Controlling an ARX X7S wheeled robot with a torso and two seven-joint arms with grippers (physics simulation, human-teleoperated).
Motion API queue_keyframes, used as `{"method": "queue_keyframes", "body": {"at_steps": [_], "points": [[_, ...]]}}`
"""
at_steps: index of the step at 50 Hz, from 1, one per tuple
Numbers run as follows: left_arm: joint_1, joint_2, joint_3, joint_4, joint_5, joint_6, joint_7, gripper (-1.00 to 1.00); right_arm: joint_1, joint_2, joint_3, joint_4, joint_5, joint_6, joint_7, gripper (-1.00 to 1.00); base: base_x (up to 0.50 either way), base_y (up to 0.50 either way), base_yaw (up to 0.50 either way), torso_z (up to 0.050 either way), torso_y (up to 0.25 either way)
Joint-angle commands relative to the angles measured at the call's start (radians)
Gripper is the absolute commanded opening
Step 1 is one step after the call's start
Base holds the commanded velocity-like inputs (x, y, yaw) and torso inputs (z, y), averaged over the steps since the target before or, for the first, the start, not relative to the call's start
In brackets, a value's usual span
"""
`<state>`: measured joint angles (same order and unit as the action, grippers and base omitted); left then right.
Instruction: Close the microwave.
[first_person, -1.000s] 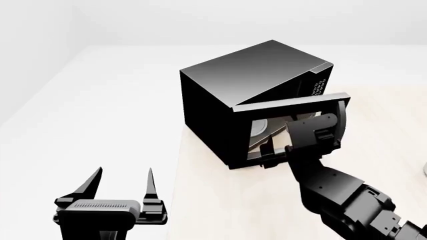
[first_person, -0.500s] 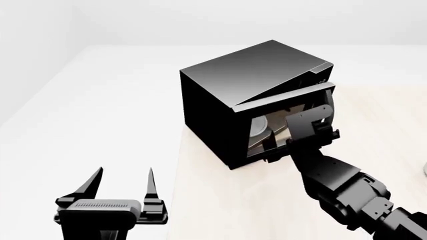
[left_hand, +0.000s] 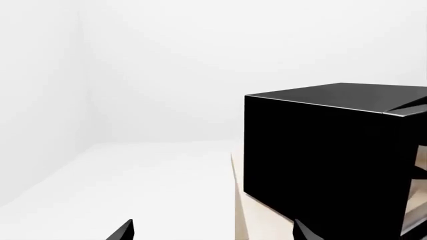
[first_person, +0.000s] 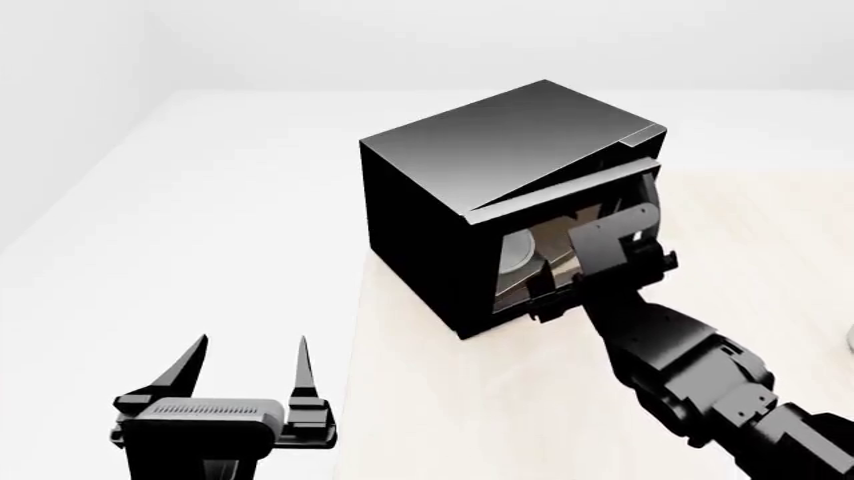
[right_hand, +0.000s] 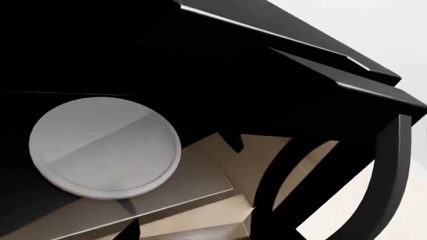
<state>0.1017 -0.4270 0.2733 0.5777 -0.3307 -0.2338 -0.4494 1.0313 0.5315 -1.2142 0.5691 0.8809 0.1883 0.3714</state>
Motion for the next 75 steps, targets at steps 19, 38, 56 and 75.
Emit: {"method": "queue_keyframes", "body": {"at_steps": [19, 38, 56, 75], "points": [[-0.003, -0.004, 0.005, -0.002, -0.007, -0.001, -0.005, 1.0, 0.059, -0.03, -0.023, 0.044, -0.046, 0.009, -0.05, 1.0, 0.0, 0.0, 0.0, 0.0, 0.0], [-0.006, -0.006, 0.007, -0.006, -0.009, 0.0, -0.008, 1.0, 0.096, -0.05, -0.034, 0.083, -0.066, -0.008, -0.133, 1.0, 0.0, 0.0, 0.0, 0.0, 0.0], [-0.009, -0.008, 0.011, -0.015, -0.009, 0.006, -0.008, 1.0, 0.105, -0.078, -0.04, 0.183, -0.086, -0.074, -0.256, 1.0, 0.0, 0.0, 0.0, 0.0, 0.001], [-0.009, -0.012, 0.013, -0.004, -0.015, 0.0, -0.015, 1.0, 0.108, -0.066, -0.042, 0.181, -0.098, -0.111, -0.307, 1.0, 0.0, 0.0, 0.0, 0.0, 0.001]]}}
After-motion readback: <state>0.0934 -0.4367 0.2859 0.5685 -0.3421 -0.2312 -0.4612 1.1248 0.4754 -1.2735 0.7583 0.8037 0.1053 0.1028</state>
